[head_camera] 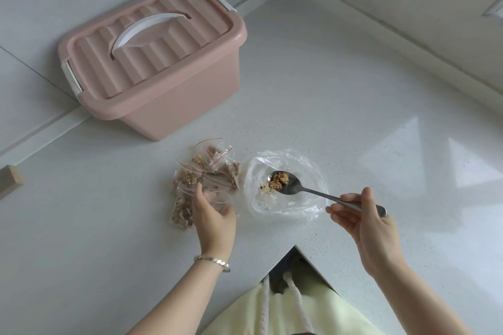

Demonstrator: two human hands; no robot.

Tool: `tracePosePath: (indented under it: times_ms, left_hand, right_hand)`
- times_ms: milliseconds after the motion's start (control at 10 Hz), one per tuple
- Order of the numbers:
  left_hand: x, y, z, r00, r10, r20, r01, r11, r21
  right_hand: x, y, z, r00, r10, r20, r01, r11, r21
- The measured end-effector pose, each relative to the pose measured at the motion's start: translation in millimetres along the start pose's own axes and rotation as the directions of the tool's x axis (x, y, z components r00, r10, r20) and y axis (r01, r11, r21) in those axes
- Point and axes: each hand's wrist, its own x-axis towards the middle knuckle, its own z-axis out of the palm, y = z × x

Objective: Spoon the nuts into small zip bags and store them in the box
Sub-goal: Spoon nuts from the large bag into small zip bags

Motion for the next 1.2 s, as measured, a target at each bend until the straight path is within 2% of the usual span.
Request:
tracePosePath:
  times_ms: [100, 200, 500, 700, 900, 1000, 1100, 1200]
  left_hand:
    - [-7, -2, -6, 0.997, -0.069, 0.017, 0.071, 0.978, -0.194]
    - [-18, -4, -11, 0.996, -0.076, 0.048, 0.087, 0.945, -0.317]
    - [-25, -16, -6, 0.974, -0.069, 0.214, 0.134, 0.943, -0.305]
    - [-26, -10, -9, 0.979, -0.052, 0.199, 0.115, 0.941, -0.317]
    - [-28, -8, -4, 0.972, 0.051, 0.228, 0.015, 0.960, -0.281]
    - [-31, -6, -2, 0.969, 0.120, 0.218, -0.062, 0.965, -0.253]
    - [-30, -6, 1, 0.971, 0.108, 0.211, -0.060, 0.973, -0.223]
    - [-28, -7, 3, 0.973, 0.079, 0.218, -0.033, 0.977, -0.210]
  right_hand:
    - [0, 1, 2, 1.000, 0.001, 0.009, -0.001, 1.000, -0.014]
    - [-2, 3, 6, 0.999, 0.009, 0.032, -0.008, 0.999, -0.033]
    - [-5, 6, 11, 0.999, 0.010, 0.049, -0.007, 0.999, -0.052]
    - [-7, 7, 9, 0.998, -0.006, 0.056, 0.009, 0.998, -0.058]
    - [-14, 8, 12, 0.994, -0.044, 0.104, 0.051, 0.997, -0.063]
    - [-21, 14, 17, 0.985, -0.094, 0.141, 0.107, 0.990, -0.090]
    - [-25, 23, 23, 0.977, -0.127, 0.169, 0.147, 0.982, -0.116]
    - [-31, 36, 25, 0.941, -0.243, 0.236, 0.298, 0.924, -0.238]
